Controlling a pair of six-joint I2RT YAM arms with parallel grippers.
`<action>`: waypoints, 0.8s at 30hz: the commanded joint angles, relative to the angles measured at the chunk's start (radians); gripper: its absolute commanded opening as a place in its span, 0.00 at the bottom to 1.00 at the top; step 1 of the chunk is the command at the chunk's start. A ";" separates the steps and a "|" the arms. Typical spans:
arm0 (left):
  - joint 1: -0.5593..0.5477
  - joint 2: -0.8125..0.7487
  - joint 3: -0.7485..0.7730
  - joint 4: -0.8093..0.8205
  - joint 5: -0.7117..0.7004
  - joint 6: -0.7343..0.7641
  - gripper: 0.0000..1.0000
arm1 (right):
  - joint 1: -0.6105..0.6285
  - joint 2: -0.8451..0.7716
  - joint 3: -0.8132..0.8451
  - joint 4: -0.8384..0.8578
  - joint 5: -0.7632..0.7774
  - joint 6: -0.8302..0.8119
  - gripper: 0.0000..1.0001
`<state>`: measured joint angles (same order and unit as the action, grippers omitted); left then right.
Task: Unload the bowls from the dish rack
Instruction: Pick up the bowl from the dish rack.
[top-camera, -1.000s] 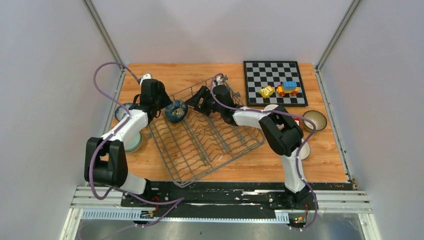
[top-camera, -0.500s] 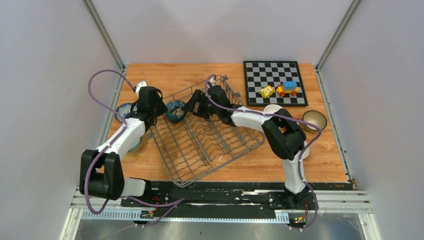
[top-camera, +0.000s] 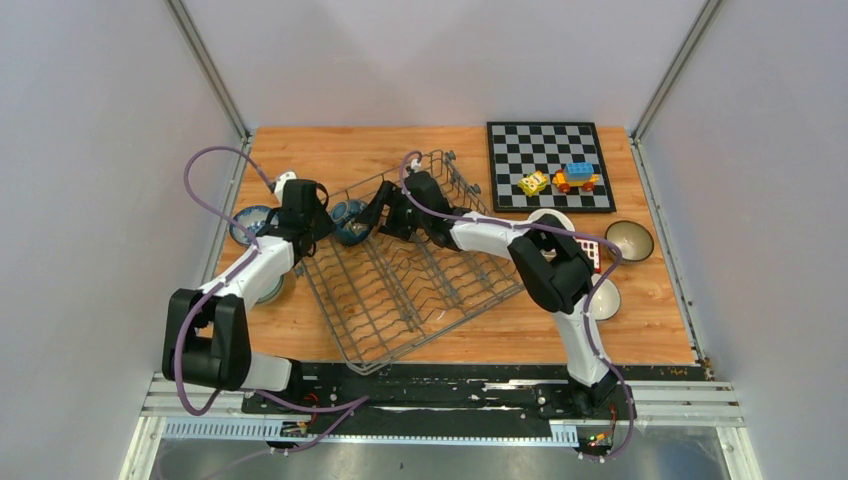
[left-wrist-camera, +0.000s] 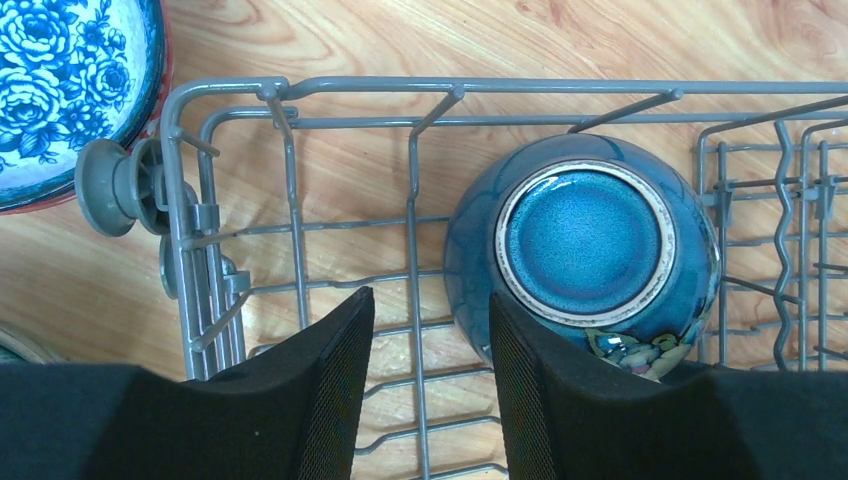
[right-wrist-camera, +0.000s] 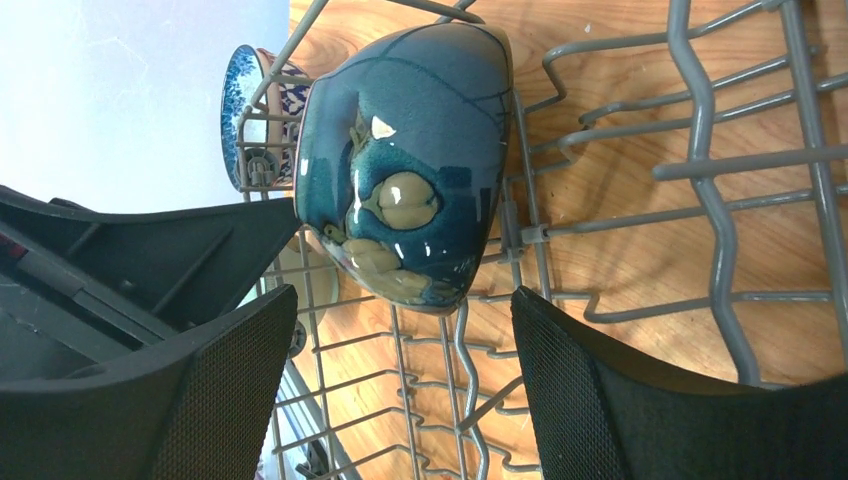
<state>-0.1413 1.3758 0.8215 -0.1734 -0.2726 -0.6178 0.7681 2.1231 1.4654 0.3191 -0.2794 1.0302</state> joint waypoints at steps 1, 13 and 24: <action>0.000 0.023 -0.013 0.034 -0.017 -0.012 0.48 | 0.010 0.044 0.052 -0.001 0.004 0.025 0.82; 0.000 0.043 -0.019 0.050 -0.014 -0.013 0.47 | 0.009 0.078 0.059 0.122 -0.020 0.056 0.72; 0.000 0.065 -0.018 0.058 -0.004 -0.014 0.46 | 0.009 0.114 0.070 0.208 -0.066 0.083 0.61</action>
<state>-0.1406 1.4227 0.8169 -0.1505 -0.2771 -0.6209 0.7681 2.1979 1.5135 0.4389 -0.2993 1.0843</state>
